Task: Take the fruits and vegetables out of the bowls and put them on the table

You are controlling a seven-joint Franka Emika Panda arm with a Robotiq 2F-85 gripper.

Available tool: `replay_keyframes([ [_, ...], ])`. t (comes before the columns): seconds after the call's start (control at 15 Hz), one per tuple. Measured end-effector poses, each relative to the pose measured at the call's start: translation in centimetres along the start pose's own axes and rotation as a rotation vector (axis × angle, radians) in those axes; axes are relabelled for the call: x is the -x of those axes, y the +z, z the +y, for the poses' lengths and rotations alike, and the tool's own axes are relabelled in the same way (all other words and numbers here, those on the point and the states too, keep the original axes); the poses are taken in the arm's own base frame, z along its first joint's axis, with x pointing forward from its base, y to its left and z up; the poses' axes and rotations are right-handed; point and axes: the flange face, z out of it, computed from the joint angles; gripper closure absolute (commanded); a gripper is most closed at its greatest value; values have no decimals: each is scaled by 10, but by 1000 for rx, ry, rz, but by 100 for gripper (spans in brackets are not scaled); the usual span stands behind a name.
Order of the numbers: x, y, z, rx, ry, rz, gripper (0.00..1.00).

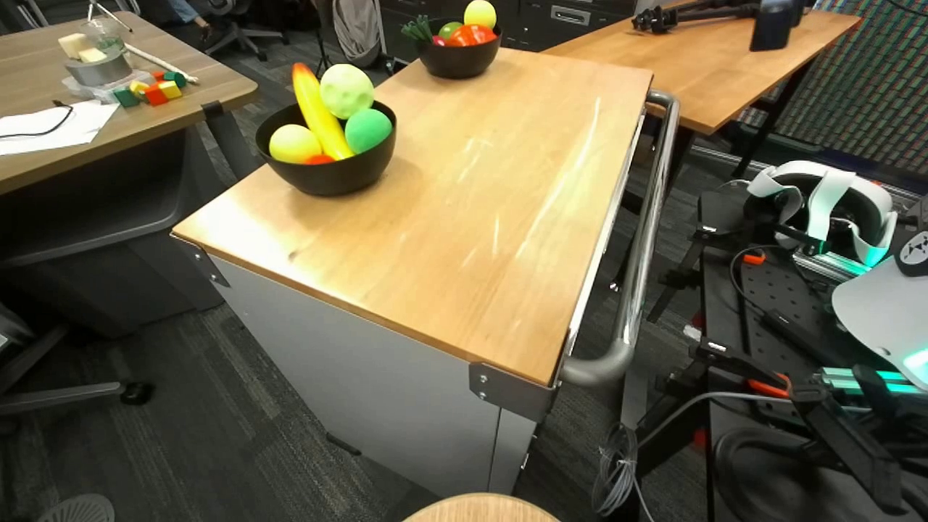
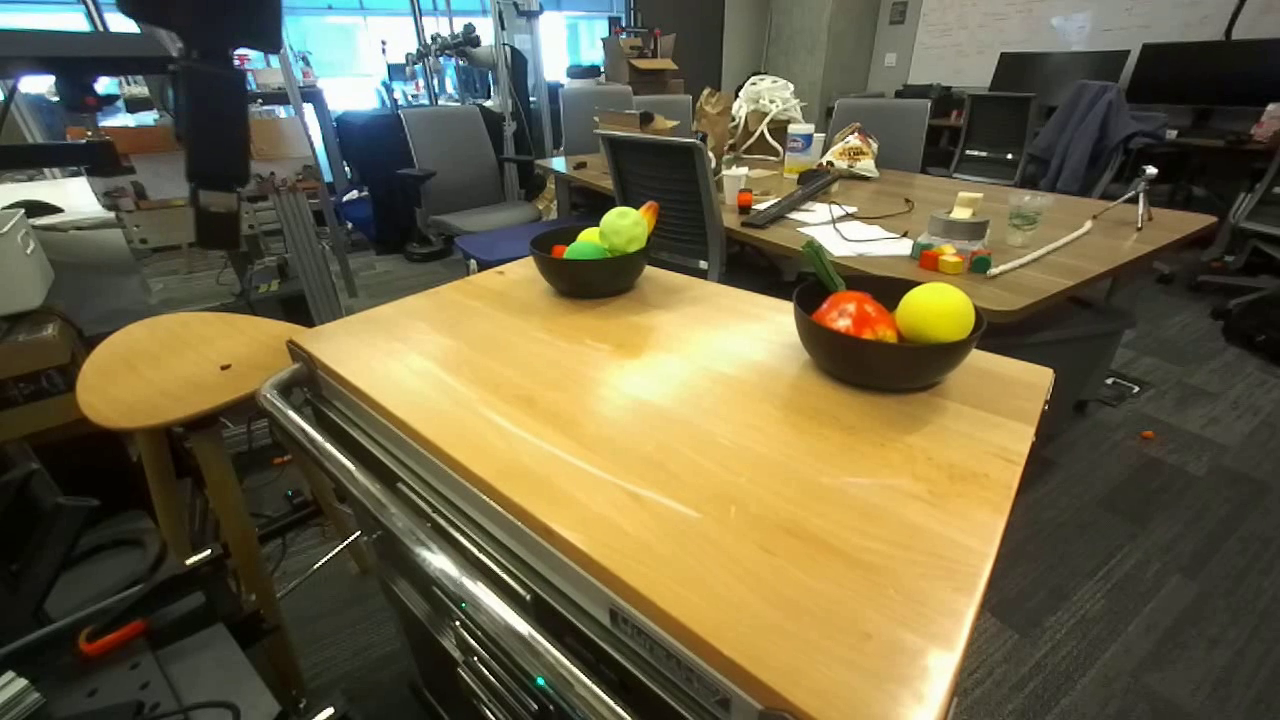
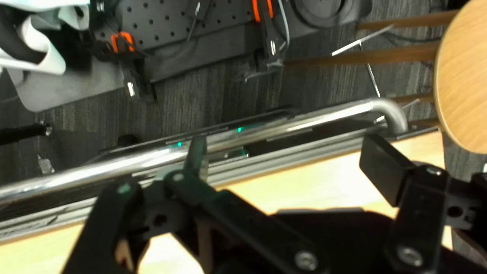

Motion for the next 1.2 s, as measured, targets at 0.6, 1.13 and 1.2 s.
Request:
replay_keyframes([
  [0.6,-88,-123,106,-97,197,429,0],
  [1.13,-109,-119,106,-90,220,496,0],
  [1.2,-118,-120,108,-92,237,518,0],
])
